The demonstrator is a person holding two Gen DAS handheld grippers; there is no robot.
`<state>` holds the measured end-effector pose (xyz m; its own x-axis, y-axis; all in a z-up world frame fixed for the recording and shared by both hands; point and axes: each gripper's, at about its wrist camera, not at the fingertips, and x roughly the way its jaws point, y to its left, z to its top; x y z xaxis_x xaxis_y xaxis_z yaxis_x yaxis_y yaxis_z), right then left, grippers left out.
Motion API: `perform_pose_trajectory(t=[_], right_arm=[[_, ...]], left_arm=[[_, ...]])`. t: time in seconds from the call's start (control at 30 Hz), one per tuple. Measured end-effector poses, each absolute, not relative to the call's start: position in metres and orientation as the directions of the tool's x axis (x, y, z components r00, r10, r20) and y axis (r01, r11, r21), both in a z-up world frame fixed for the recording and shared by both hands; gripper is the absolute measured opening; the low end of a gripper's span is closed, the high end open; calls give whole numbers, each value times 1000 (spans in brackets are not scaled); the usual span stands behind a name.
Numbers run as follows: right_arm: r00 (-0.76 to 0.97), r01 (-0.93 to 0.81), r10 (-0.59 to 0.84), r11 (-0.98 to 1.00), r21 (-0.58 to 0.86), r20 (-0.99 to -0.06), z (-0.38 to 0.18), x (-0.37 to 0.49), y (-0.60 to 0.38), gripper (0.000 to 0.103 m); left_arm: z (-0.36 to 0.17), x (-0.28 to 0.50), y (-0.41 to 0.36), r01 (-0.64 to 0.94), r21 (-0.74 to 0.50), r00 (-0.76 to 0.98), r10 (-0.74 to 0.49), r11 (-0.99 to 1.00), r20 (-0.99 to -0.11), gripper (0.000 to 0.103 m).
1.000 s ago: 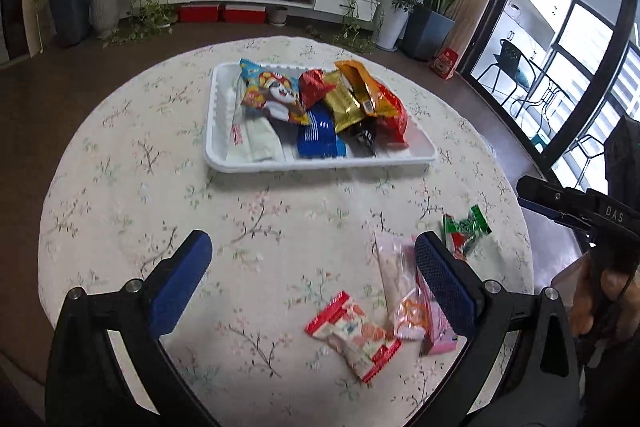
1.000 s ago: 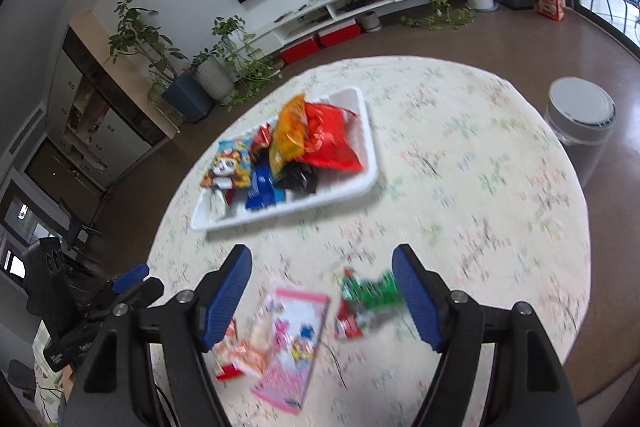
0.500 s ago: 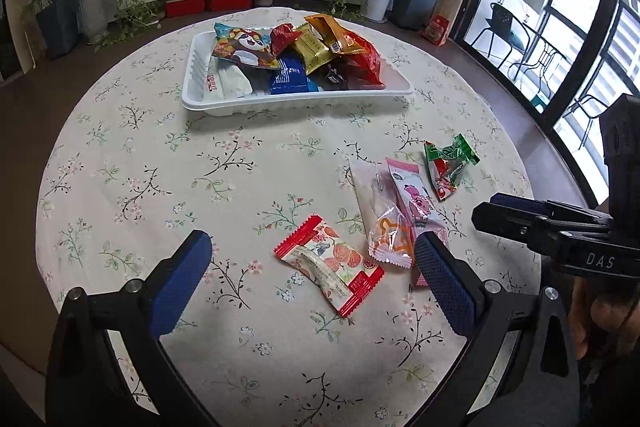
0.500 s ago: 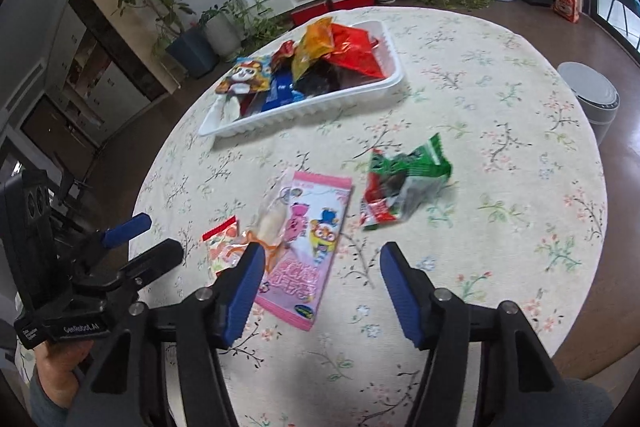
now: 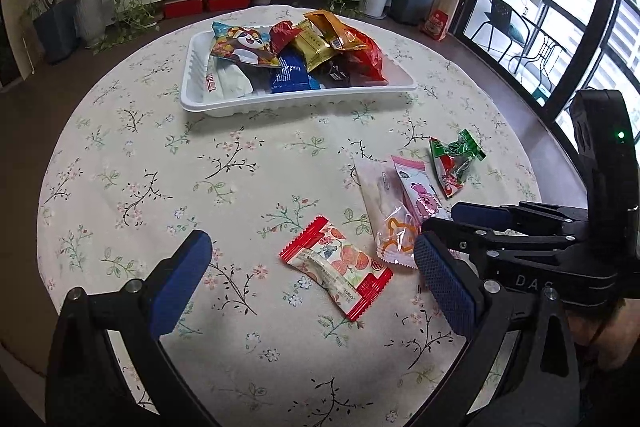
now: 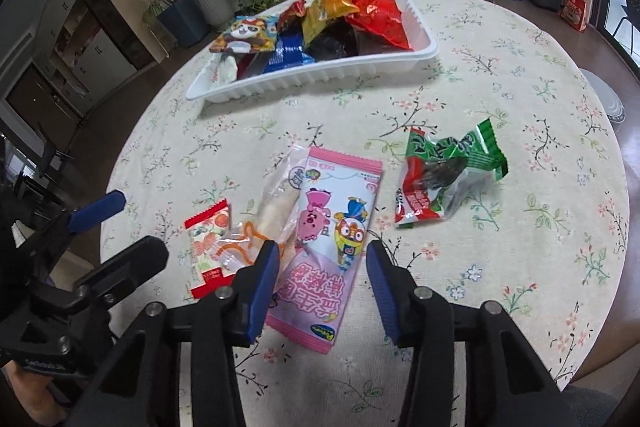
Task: Organize snacks
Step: 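Move both tools back toward the pink packet and candy wrappers, then grasp the clear bun packet with the left tool while the right tool grasps the pink packet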
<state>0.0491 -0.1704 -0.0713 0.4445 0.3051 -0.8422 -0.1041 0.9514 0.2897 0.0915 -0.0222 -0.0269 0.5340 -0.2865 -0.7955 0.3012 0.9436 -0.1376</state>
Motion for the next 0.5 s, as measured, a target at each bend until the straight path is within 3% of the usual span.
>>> perform_pose_trajectory(t=[0.5], right_arm=[[411,-117,187,982,152,-892,-79,54,-179,40]], left_arm=[[-45,131,-70,382,-56,442,-236,922,-865,101]])
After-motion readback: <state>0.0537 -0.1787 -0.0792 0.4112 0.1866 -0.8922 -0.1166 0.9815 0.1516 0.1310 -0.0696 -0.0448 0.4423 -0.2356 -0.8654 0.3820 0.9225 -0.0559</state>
